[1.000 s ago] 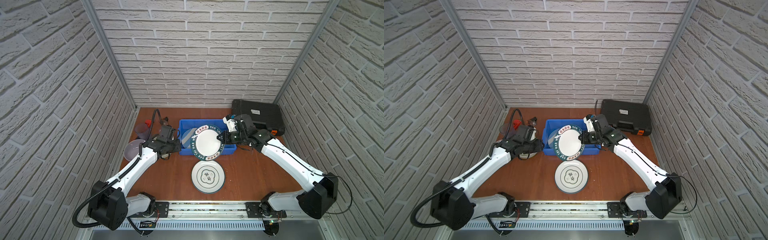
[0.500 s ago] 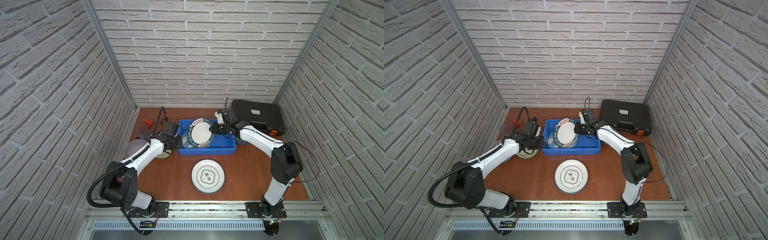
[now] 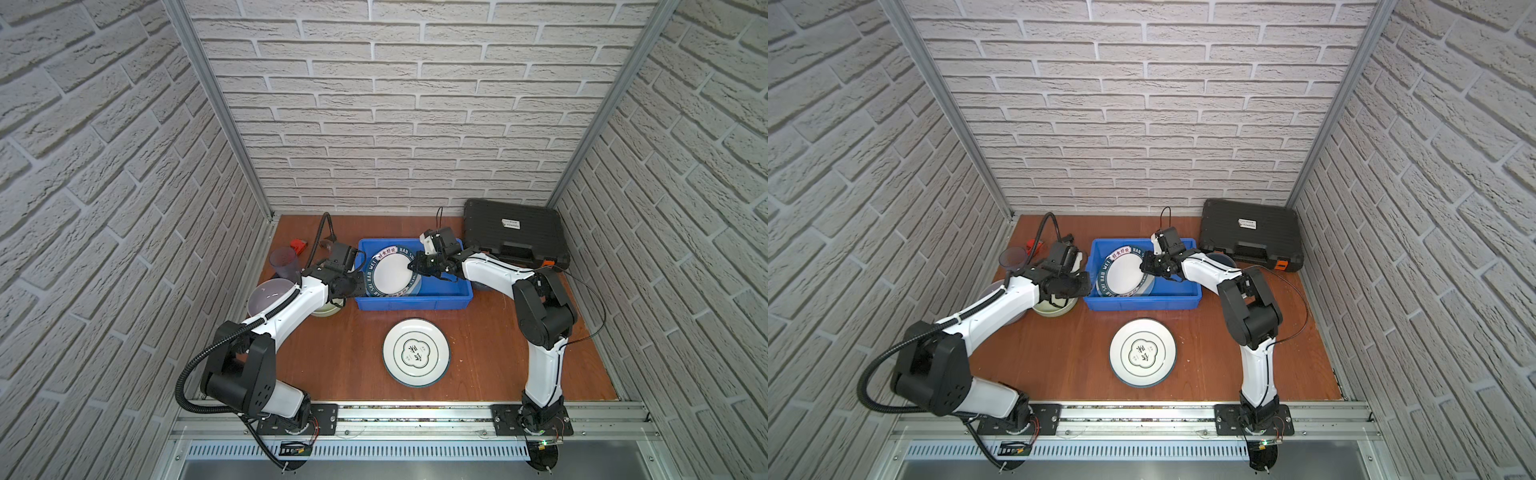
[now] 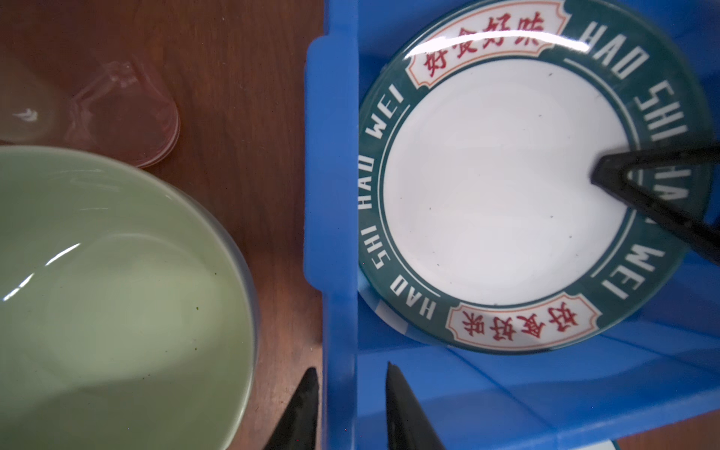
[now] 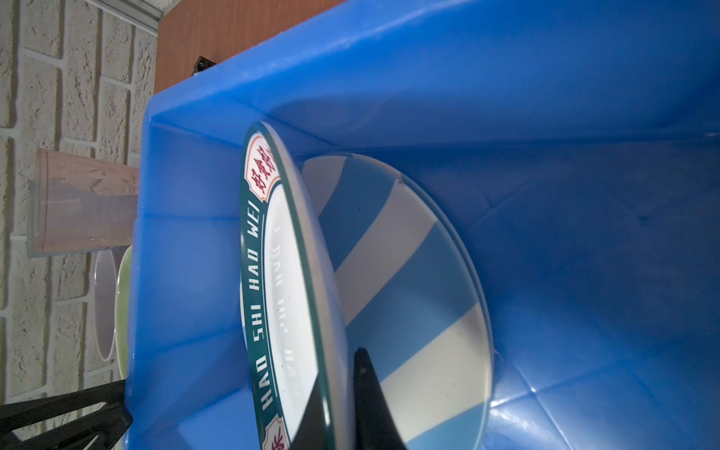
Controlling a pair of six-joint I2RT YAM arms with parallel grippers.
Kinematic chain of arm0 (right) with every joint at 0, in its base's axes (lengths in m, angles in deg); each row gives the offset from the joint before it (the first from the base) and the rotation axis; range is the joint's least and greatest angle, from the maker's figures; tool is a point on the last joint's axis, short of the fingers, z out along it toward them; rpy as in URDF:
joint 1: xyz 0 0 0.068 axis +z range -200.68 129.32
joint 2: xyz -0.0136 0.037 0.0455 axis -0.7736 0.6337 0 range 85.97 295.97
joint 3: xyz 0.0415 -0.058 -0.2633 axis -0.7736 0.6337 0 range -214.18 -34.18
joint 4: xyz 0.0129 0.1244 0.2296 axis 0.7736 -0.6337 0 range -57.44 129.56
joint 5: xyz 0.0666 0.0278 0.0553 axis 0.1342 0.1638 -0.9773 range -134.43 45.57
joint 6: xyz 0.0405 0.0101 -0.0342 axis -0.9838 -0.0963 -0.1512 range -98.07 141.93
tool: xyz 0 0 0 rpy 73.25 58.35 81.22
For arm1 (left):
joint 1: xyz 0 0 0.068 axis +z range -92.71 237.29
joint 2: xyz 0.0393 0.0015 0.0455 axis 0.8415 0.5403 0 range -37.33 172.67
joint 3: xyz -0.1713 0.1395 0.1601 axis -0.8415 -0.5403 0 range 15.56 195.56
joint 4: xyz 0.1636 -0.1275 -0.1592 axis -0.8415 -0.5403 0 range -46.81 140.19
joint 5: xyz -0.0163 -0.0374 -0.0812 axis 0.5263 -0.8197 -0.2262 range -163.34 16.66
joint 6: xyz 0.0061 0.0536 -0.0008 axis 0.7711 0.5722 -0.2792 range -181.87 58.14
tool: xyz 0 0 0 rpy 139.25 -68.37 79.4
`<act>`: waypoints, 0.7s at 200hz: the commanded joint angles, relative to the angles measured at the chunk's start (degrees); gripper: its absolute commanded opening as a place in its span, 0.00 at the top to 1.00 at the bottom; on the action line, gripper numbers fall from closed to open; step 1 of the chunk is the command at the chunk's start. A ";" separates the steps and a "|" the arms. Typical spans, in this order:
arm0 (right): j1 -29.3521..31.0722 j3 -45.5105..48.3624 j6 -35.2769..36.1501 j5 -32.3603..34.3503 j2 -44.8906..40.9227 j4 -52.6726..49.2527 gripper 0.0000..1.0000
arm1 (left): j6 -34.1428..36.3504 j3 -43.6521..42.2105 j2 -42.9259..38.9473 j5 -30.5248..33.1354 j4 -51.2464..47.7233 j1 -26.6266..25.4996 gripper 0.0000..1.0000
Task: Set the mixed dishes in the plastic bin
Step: 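Lower the green-rimmed plates into the bin and open both grippers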
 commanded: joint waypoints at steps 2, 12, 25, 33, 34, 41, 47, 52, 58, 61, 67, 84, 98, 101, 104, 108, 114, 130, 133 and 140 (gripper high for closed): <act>0.64 -0.97 -0.80 -1.37 1.34 3.57 0.89 | 0.71 1.42 0.07 -0.44 1.44 0.40 0.69; 0.67 -0.74 -0.77 -1.26 1.60 3.48 0.86 | 0.63 1.52 -0.03 -0.53 1.44 0.34 0.69; 0.67 -0.51 -0.23 -0.86 1.79 3.02 0.83 | 0.54 1.66 -0.21 -0.59 1.44 0.38 0.69; 0.66 -0.48 0.17 -0.59 1.83 2.60 0.81 | 0.54 1.75 -0.36 -0.64 1.44 0.32 0.69; 0.69 -0.48 0.34 -0.52 1.80 2.42 0.81 | 0.54 1.76 -0.37 -0.61 1.44 0.36 0.69; 0.67 -0.48 1.03 -0.14 1.79 1.79 0.79 | 0.54 1.85 -0.42 -0.59 1.44 0.38 0.69; 0.65 -0.55 1.49 0.17 1.78 1.17 0.78 | 0.56 1.98 -0.41 -0.67 1.37 0.35 0.69; 0.67 -0.70 2.04 0.54 1.76 0.40 0.76 | 0.62 2.02 -0.33 -0.72 1.29 0.35 0.69; 0.75 -0.83 2.74 1.16 1.63 -0.57 0.75 | 0.69 2.19 -0.32 -0.69 1.19 0.37 0.69; 0.71 -0.87 3.12 1.41 1.54 -1.02 0.74 | 0.71 2.25 -0.34 -0.68 1.11 0.39 0.69; 0.70 -0.99 3.83 2.03 1.44 -1.92 0.73 | 0.76 2.29 -0.26 -0.76 1.09 0.31 0.69; 0.83 -1.49 5.79 3.51 1.09 -4.53 0.69 | 0.71 2.25 -0.23 -1.03 1.18 0.31 0.69; 0.93 -2.05 7.22 4.87 0.83 -6.59 0.66 | 0.63 2.17 -0.30 -1.52 1.31 0.36 0.68; 0.93 -2.24 7.54 5.18 0.82 -7.03 0.65 | 0.55 2.08 -0.29 -1.60 1.35 0.34 0.68; 1.01 -2.44 7.85 5.53 0.74 -7.45 0.65 | 0.54 2.08 -0.29 -1.66 1.35 0.31 0.68; 1.10 -2.60 8.21 5.86 0.65 -7.98 0.64 | 0.46 1.97 -0.39 -1.72 1.44 0.39 0.68; 1.19 -2.83 8.68 6.32 0.65 -8.64 0.64 | 0.33 1.82 -0.58 -1.75 1.53 0.32 0.68; 1.43 -3.53 9.51 7.25 0.48 -10.01 0.62 | 0.20 1.63 -0.74 -1.82 1.72 0.33 0.68; 1.46 -3.67 9.64 7.38 0.47 -10.24 0.61 | 0.19 1.60 -0.77 -1.82 1.71 0.34 0.68; 1.53 -3.91 9.92 7.57 0.47 -10.61 0.61 | 0.19 1.60 -0.88 -1.89 1.71 0.37 0.68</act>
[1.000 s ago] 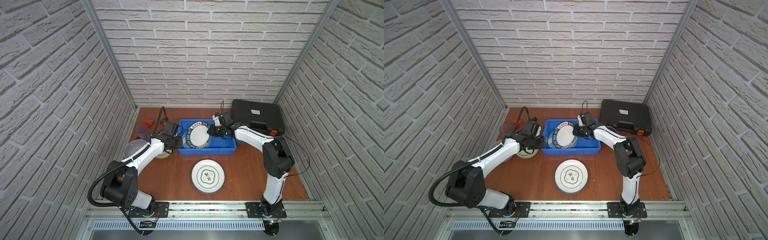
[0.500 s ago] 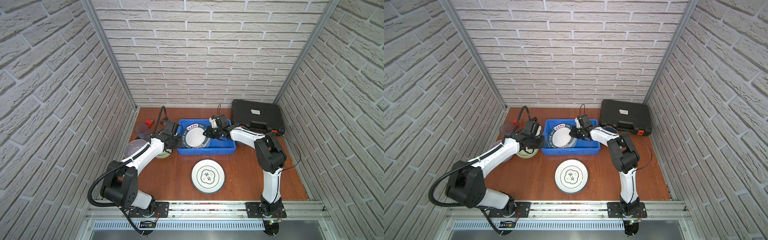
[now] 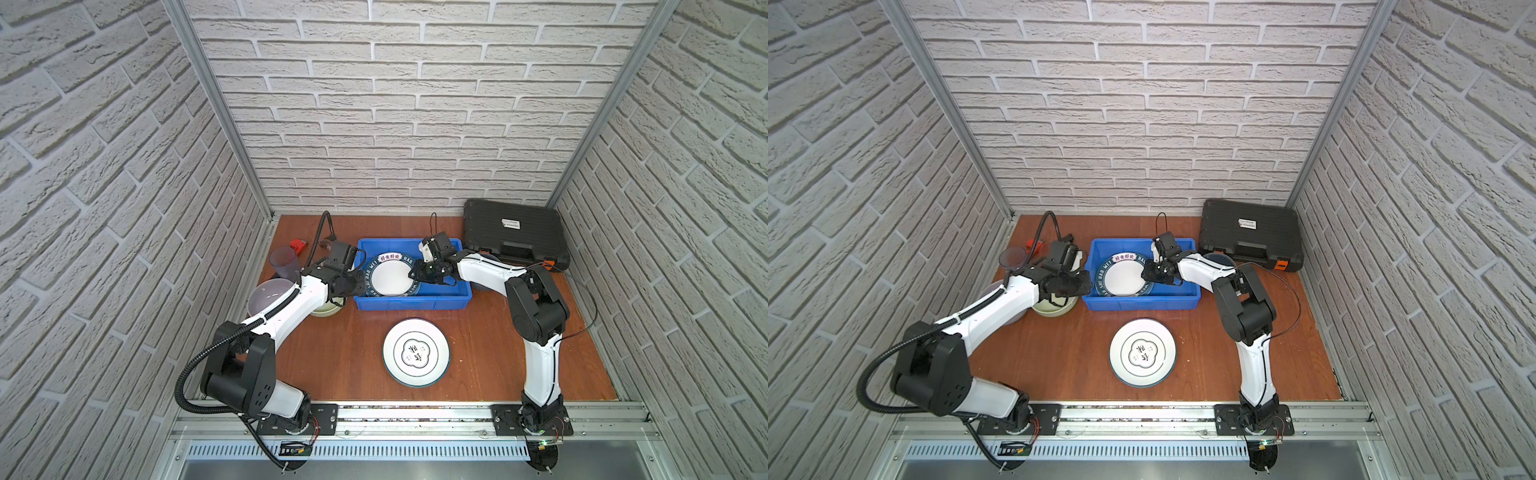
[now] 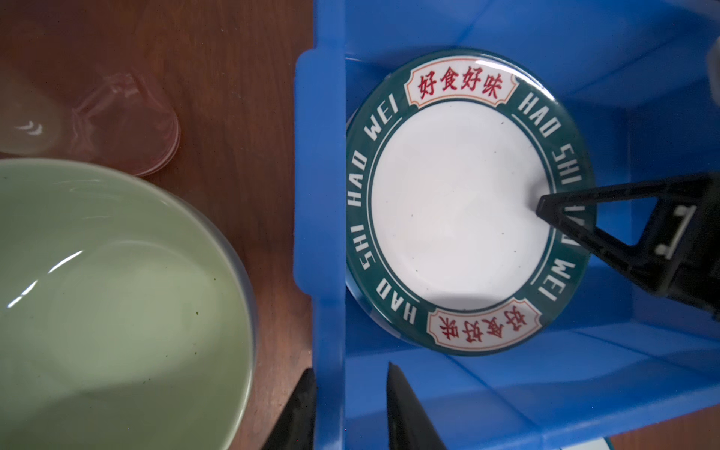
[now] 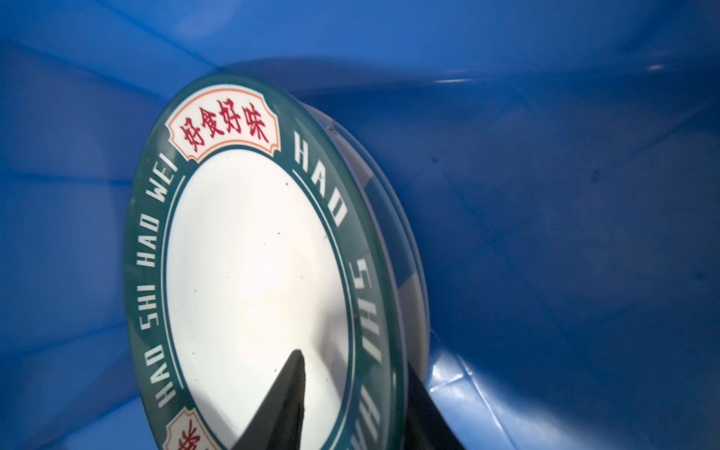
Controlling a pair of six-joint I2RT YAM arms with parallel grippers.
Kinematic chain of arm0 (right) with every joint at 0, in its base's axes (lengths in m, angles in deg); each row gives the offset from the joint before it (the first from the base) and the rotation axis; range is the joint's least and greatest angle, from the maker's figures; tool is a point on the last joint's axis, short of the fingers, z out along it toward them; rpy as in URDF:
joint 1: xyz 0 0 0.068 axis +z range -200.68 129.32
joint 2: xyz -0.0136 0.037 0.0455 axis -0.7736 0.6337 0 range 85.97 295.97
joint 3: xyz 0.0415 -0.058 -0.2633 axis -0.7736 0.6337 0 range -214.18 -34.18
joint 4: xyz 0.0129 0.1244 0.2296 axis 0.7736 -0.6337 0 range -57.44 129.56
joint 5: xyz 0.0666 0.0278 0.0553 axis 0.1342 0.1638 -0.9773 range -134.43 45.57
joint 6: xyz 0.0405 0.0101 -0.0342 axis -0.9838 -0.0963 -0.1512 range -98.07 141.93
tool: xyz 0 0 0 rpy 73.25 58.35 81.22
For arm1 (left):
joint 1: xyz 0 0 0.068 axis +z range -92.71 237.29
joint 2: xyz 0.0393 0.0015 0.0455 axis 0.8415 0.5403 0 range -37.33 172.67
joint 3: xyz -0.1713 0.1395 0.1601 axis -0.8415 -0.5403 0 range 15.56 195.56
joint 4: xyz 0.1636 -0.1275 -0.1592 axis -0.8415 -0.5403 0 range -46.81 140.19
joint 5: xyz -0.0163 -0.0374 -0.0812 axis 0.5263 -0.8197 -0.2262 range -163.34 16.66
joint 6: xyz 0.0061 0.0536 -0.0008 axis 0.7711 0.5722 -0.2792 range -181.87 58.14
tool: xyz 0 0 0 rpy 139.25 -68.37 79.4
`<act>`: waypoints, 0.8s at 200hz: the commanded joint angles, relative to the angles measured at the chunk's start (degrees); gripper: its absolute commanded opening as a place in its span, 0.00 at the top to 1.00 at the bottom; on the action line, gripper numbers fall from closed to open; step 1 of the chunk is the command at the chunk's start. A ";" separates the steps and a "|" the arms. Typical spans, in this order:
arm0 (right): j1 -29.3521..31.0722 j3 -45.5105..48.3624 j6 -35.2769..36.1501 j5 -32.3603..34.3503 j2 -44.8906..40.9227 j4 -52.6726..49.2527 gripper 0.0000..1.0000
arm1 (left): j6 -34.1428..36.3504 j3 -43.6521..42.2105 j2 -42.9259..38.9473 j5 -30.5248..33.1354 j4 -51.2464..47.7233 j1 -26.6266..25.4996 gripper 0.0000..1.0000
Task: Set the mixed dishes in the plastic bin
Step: 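Lower the green-rimmed plates into the bin and open both grippers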
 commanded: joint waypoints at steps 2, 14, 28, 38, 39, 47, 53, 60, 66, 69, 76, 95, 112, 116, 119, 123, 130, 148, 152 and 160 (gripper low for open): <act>0.93 -2.27 3.03 2.26 -2.27 -2.26 0.61 | 0.12 0.96 -0.84 -1.10 1.73 0.35 0.68; 1.09 -2.58 3.23 2.41 -2.44 -2.75 0.60 | 0.06 1.05 -0.92 -1.40 1.69 0.35 0.66; 1.28 -2.82 3.57 2.85 -2.71 -3.26 0.59 | 0.06 1.24 -1.10 -1.71 1.47 0.27 0.65; 1.46 -3.18 3.87 3.25 -2.81 -3.77 0.58 | 0.06 1.31 -1.33 -1.81 1.37 0.32 0.64; 1.48 -3.22 3.97 3.35 -2.81 -3.84 0.58 | 0.06 1.31 -1.39 -1.81 1.37 0.34 0.64; 1.49 -3.48 4.23 3.66 -2.90 -4.32 0.57 | -0.03 1.40 -1.62 -1.80 1.31 0.27 0.63; 1.49 -3.69 4.41 3.95 -3.03 -4.79 0.57 | -0.03 1.40 -1.77 -1.80 1.28 0.30 0.63; 1.57 -3.91 4.71 4.27 -3.23 -5.21 0.56 | -0.03 1.51 -1.96 -1.72 1.20 0.27 0.62; 1.65 -4.01 5.02 4.69 -3.41 -5.67 0.55 | -0.03 1.55 -2.14 -1.72 1.04 0.35 0.61; 1.66 -4.11 5.12 4.95 -3.56 -5.82 0.55 | -0.03 1.50 -2.19 -1.72 0.95 0.34 0.61; 1.73 -4.23 5.43 5.60 -3.86 -6.36 0.53 | -0.03 1.49 -2.45 -1.72 0.85 0.31 0.60; 1.92 -4.23 6.89 7.62 -6.50 -7.76 0.47 | -0.03 1.52 -3.17 -1.56 0.27 0.27 0.56; 2.09 -4.23 8.30 9.69 -8.48 -9.22 0.44 | 0.06 1.35 -4.18 -1.46 -0.32 0.32 0.53; 2.10 -4.23 8.62 10.15 -9.03 -9.55 0.43 | 0.13 1.30 -4.45 -1.34 -0.44 0.33 0.52; 2.08 -4.23 8.90 10.43 -9.36 -9.87 0.43 | 0.14 1.19 -4.73 -1.29 -0.59 0.38 0.52; 2.11 -4.23 9.20 10.75 -9.88 -10.23 0.43 | 0.21 1.12 -5.09 -1.05 -0.83 0.35 0.51; 2.10 -4.23 9.77 11.36 -10.86 -10.87 0.42 | 0.36 0.96 -5.73 -0.82 -1.20 0.33 0.50; 2.09 -4.23 10.94 11.79 -13.39 -12.93 0.42 | 0.83 0.87 -7.72 -0.14 -2.74 0.40 0.48; 2.10 -4.23 11.13 11.68 -14.08 -13.59 0.42 | 0.97 0.94 -8.20 0.01 -3.31 0.38 0.48; 2.08 -4.00 11.35 10.91 -15.67 -14.62 0.42 | 1.27 0.96 -9.23 0.04 -4.45 0.37 0.47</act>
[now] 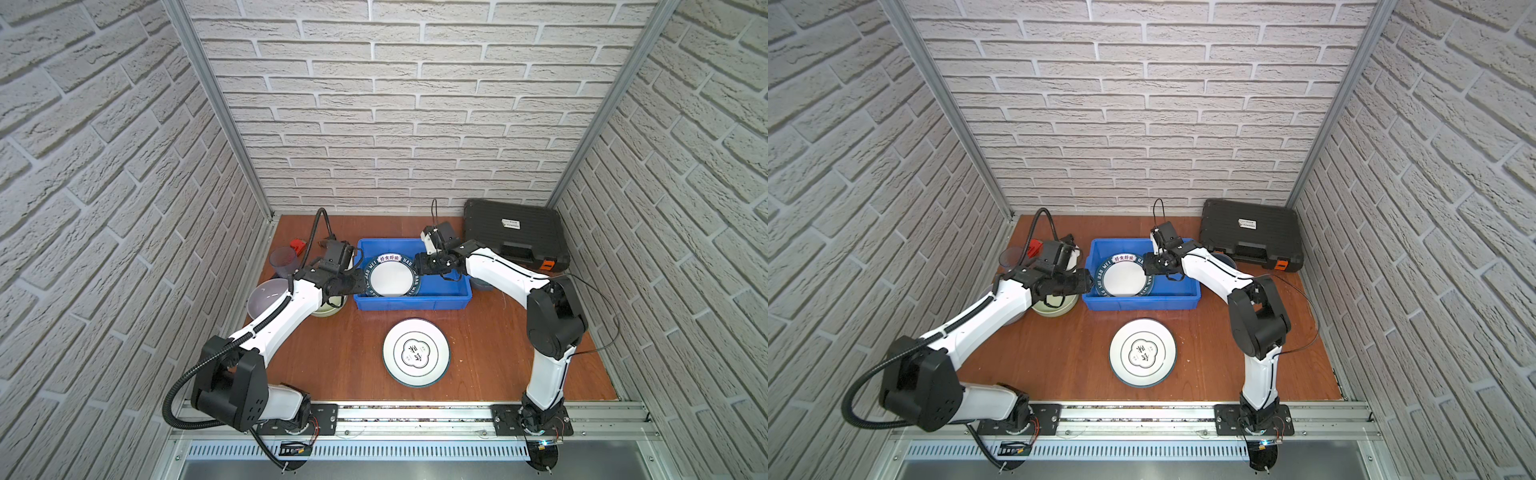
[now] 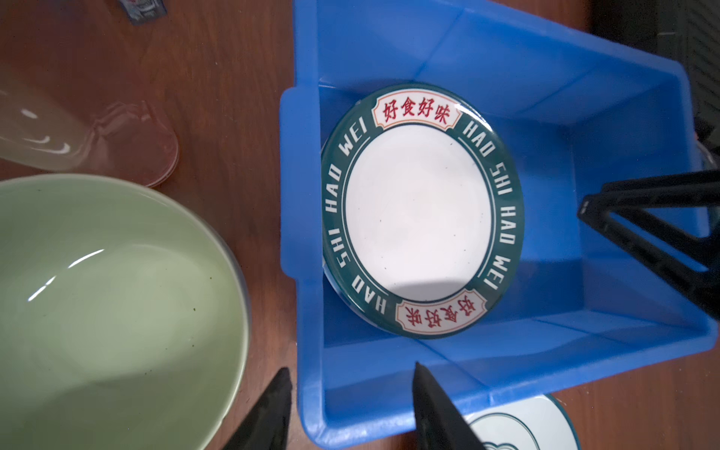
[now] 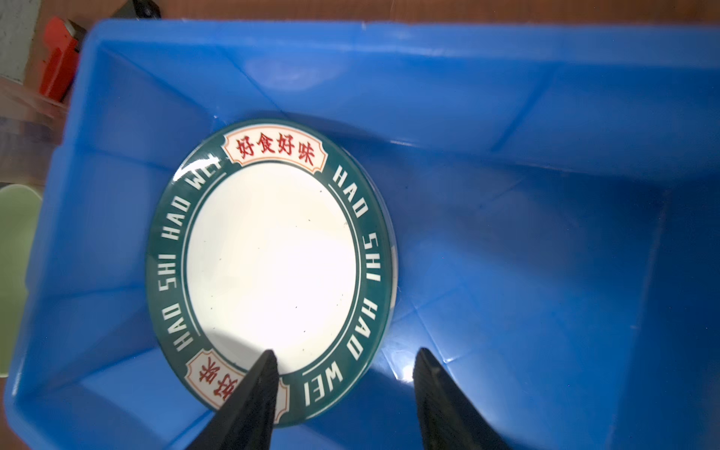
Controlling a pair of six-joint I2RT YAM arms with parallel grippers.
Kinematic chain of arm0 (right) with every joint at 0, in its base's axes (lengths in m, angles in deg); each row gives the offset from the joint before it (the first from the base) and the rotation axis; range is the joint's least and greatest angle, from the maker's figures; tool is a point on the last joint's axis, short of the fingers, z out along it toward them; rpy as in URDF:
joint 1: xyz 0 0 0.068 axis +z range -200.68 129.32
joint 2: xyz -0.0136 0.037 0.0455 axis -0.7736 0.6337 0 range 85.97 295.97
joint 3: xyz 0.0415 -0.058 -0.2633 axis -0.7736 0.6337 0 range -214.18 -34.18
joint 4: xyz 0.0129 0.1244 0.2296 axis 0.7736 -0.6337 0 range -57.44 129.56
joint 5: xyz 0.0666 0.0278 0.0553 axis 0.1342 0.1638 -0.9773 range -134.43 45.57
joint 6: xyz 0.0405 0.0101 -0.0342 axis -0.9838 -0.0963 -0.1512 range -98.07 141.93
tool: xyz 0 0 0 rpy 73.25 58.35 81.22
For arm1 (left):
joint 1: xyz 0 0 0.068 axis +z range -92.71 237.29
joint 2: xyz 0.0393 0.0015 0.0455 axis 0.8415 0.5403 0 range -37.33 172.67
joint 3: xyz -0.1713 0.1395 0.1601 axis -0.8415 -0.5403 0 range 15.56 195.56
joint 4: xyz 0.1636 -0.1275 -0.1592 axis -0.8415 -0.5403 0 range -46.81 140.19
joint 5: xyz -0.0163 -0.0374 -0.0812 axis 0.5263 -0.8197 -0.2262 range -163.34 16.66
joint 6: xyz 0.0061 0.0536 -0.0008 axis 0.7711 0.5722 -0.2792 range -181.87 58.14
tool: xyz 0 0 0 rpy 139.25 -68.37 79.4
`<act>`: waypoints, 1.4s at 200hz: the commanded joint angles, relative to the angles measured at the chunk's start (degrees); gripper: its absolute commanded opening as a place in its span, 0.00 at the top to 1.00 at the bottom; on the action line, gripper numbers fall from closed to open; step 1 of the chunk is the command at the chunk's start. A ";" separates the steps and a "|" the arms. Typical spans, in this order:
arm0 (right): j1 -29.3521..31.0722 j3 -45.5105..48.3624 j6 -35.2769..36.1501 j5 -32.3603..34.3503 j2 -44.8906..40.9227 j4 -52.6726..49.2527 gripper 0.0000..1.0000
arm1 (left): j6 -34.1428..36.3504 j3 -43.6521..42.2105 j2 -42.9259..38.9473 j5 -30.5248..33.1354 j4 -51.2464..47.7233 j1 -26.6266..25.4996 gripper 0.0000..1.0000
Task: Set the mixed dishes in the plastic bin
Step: 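Lower the green-rimmed plates into the bin and open both grippers, then move both grippers back to opposite edges of the white teal-rimmed plate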
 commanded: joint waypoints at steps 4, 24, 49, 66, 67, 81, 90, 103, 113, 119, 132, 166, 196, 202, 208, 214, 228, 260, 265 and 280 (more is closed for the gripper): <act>0.32 -0.58 2.77 0.46 -5.99 -4.07 0.42 | 1.42 0.89 -4.16 0.92 -3.49 0.43 0.46; 0.35 2.93 2.89 -3.31 -11.68 -4.39 0.43 | 1.97 -0.65 -8.55 0.16 -5.41 0.22 0.41; 0.68 9.48 2.42 -6.24 -20.01 -4.85 0.46 | 1.28 -4.27 -15.28 -0.25 -7.17 -0.09 0.37; 1.21 14.13 1.73 -7.63 -25.11 -5.86 0.49 | -0.05 -6.70 -19.46 -0.85 -8.05 -0.77 0.38; 1.27 14.40 1.67 -7.75 -25.45 -5.92 0.49 | -0.08 -6.83 -19.67 -0.91 -8.04 -0.82 0.38; 1.85 18.26 0.73 -9.05 -29.85 -6.56 0.52 | -0.91 -8.24 -21.71 -1.34 -8.96 -2.43 0.38; 2.41 20.81 -0.06 -9.17 -32.63 -7.11 0.53 | -1.59 -8.75 -22.52 -0.65 -9.83 -4.23 0.38; 3.35 24.72 -1.36 -9.34 -36.85 -7.67 0.55 | -2.89 -9.43 -23.21 1.73 -10.93 -8.27 0.39; 4.01 27.91 -2.51 -9.33 -40.22 -7.74 0.57 | -4.21 -9.88 -23.39 3.63 -11.10 -11.98 0.40; 4.38 29.82 -3.24 -9.35 -42.23 -7.76 0.58 | -5.04 -10.33 -23.44 4.57 -10.97 -14.06 0.41; 4.88 33.88 -4.78 -9.31 -46.22 -7.53 0.60 | -7.08 -11.13 -23.02 6.40 -10.37 -18.23 0.44; 5.49 42.76 -7.75 -9.74 -53.05 -7.24 0.64 | -11.55 -14.92 -20.44 9.89 -6.54 -26.80 0.48; 5.89 48.76 -9.71 -9.49 -54.44 -5.53 0.67 | -15.29 -18.81 -16.00 10.65 -1.42 -30.74 0.53; 5.97 49.75 -10.26 -9.52 -54.44 -4.94 0.68 | -15.90 -19.22 -15.15 11.11 -0.74 -31.52 0.54; 5.93 50.84 -10.78 -9.68 -54.36 -4.18 0.68 | -16.33 -19.46 -14.24 11.63 -0.17 -32.23 0.54; 6.03 51.85 -11.24 -9.85 -54.28 -3.37 0.68 | -16.72 -19.58 -13.35 12.12 0.33 -32.97 0.55; 6.14 54.10 -12.28 -10.20 -53.88 -1.28 0.69 | -17.57 -19.68 -11.57 13.65 0.74 -34.40 0.55; 6.40 57.68 -13.16 -11.96 -50.87 3.30 0.70 | -19.73 -21.10 -8.02 14.94 2.99 -35.88 0.60; 6.42 57.93 -13.24 -12.20 -50.27 3.92 0.70 | -20.06 -21.45 -7.58 14.98 3.53 -36.02 0.61; 6.53 58.42 -13.23 -13.10 -48.50 5.60 0.71 | -20.99 -22.40 -6.31 14.85 4.85 -36.21 0.64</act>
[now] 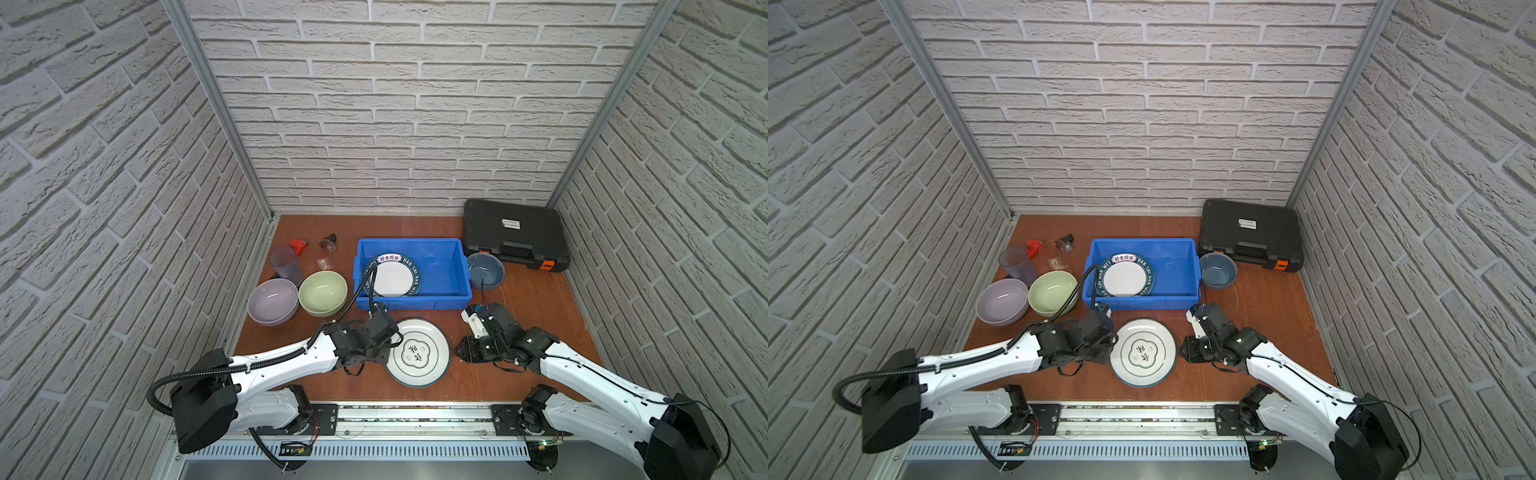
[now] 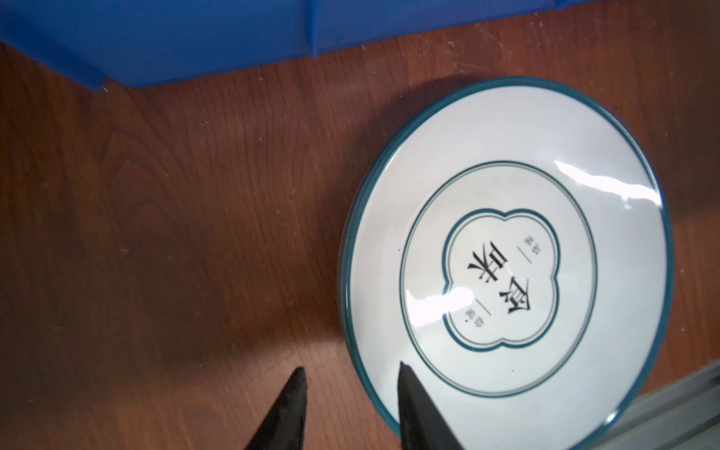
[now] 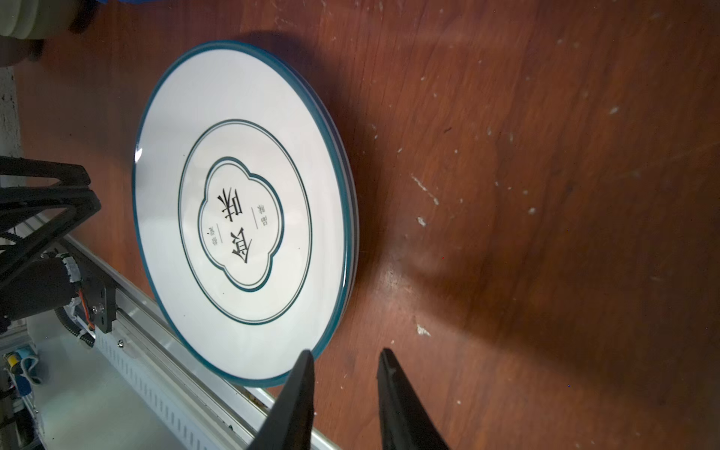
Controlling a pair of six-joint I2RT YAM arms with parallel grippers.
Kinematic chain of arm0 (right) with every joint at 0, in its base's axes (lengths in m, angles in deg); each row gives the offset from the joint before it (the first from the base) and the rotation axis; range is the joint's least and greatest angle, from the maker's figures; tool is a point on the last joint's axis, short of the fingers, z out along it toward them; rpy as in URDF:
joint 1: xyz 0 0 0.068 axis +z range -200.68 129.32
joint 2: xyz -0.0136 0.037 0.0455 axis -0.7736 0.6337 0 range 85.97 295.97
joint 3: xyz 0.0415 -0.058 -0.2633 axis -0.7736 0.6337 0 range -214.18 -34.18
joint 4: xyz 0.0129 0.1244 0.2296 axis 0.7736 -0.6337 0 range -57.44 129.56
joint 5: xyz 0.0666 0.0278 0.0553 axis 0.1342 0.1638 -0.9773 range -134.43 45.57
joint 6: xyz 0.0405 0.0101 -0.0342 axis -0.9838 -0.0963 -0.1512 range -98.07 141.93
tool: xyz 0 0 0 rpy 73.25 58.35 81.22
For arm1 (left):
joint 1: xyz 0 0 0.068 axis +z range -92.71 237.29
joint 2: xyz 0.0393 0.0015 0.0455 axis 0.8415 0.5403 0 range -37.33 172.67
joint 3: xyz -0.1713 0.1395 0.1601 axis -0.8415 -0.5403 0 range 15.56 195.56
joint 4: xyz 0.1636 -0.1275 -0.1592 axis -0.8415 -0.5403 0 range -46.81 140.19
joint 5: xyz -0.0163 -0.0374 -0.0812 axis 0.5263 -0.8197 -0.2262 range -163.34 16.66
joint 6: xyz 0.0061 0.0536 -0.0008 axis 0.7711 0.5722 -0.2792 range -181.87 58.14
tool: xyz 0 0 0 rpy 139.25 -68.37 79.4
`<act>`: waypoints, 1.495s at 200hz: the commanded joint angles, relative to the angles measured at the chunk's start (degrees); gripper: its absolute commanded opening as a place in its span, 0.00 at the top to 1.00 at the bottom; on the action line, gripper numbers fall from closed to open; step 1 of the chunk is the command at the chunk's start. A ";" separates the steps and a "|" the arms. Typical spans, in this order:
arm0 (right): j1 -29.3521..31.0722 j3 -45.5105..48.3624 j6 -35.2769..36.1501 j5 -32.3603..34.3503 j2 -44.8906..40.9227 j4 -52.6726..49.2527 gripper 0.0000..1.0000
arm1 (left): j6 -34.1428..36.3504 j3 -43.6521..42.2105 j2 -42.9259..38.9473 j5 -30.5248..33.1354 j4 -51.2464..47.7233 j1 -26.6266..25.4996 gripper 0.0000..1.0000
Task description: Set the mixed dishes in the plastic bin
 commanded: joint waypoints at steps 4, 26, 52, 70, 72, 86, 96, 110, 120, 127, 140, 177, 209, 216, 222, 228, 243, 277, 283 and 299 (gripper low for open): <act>0.54 0.87 -1.15 -2.29 2.27 6.68 0.70 | -2.82 -2.04 2.05 2.08 3.93 -0.52 0.65; 0.59 1.12 -1.31 -3.31 4.64 9.05 0.70 | -3.62 -2.90 3.58 2.09 5.24 -0.88 0.66; 0.58 1.17 -2.10 -4.19 7.60 11.61 0.72 | -4.26 -3.71 4.99 2.02 6.69 -1.06 0.67; 0.74 1.14 -2.71 -4.42 9.11 12.90 0.73 | -4.45 -3.83 5.77 1.90 7.11 -1.11 0.70; 0.74 1.14 -2.76 -4.49 9.15 12.99 0.73 | -4.43 -3.86 5.88 1.84 7.14 -1.14 0.70; 0.82 1.05 -3.07 -4.41 9.69 13.32 0.74 | -4.54 -3.96 6.23 1.69 7.47 -1.16 0.72; 0.91 0.97 -3.16 -4.31 9.72 13.37 0.74 | -4.59 -3.98 6.48 1.58 7.67 -1.30 0.73; 0.89 0.98 -3.42 -4.23 9.48 13.37 0.75 | -4.72 -4.07 6.60 1.51 7.86 -1.33 0.74; 1.00 0.98 -3.53 -4.19 9.09 13.28 0.75 | -4.80 -4.07 6.73 1.47 7.95 -1.41 0.75; 1.00 0.96 -3.65 -4.29 8.83 13.28 0.76 | -4.88 -4.11 6.75 1.46 8.03 -1.42 0.75; 1.00 1.00 -4.05 -4.55 8.03 13.41 0.77 | -4.98 -4.24 6.90 1.47 8.29 -1.51 0.77; 0.95 1.34 -5.26 -5.91 6.75 14.92 0.78 | -5.29 -4.42 8.03 1.01 9.61 -1.68 0.80; 1.00 3.12 -7.83 -8.38 6.57 20.04 0.78 | -5.42 -4.16 9.09 0.22 10.81 -1.93 0.82; 1.01 3.53 -8.46 -8.94 6.72 21.44 0.78 | -5.42 -4.21 9.10 -0.01 11.19 -1.95 0.82; 0.96 3.83 -8.92 -9.51 6.81 22.51 0.78 | -5.49 -4.25 9.12 -0.13 11.47 -1.98 0.82; 0.99 4.10 -9.27 -9.98 7.01 23.74 0.78 | -5.51 -4.25 9.12 -0.30 11.64 -1.99 0.82; 1.00 4.39 -9.68 -10.65 6.87 25.26 0.78 | -5.50 -4.11 9.19 -0.79 12.05 -2.03 0.82; 1.00 4.23 -9.51 -10.84 3.75 25.55 0.79 | -5.42 -4.07 9.28 -1.30 12.31 -2.08 0.82; 1.00 4.13 -9.45 -10.85 3.13 25.35 0.79 | -5.38 -4.07 9.31 -1.34 12.31 -2.03 0.82; 1.00 3.86 -9.42 -10.86 1.76 24.89 0.79 | -5.34 -4.07 9.54 -1.64 12.54 -2.04 0.82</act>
